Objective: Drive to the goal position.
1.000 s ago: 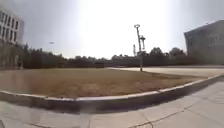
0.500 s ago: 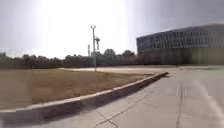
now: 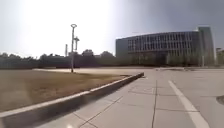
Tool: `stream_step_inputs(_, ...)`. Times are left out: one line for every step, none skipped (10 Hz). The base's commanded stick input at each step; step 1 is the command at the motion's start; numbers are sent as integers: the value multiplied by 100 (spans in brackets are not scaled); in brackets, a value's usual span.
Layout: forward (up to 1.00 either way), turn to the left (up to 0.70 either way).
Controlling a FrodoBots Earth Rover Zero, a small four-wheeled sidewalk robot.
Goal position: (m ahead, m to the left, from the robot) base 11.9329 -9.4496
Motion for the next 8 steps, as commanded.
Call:
stream_step_inputs(70,0)
stream_step_inputs(70,0)
stream_step_inputs(70,0)
stream_step_inputs(70,0)
stream_step_inputs(70,0)
stream_step_inputs(70,0)
stream_step_inputs(70,0)
stream_step_inputs(70,-9)
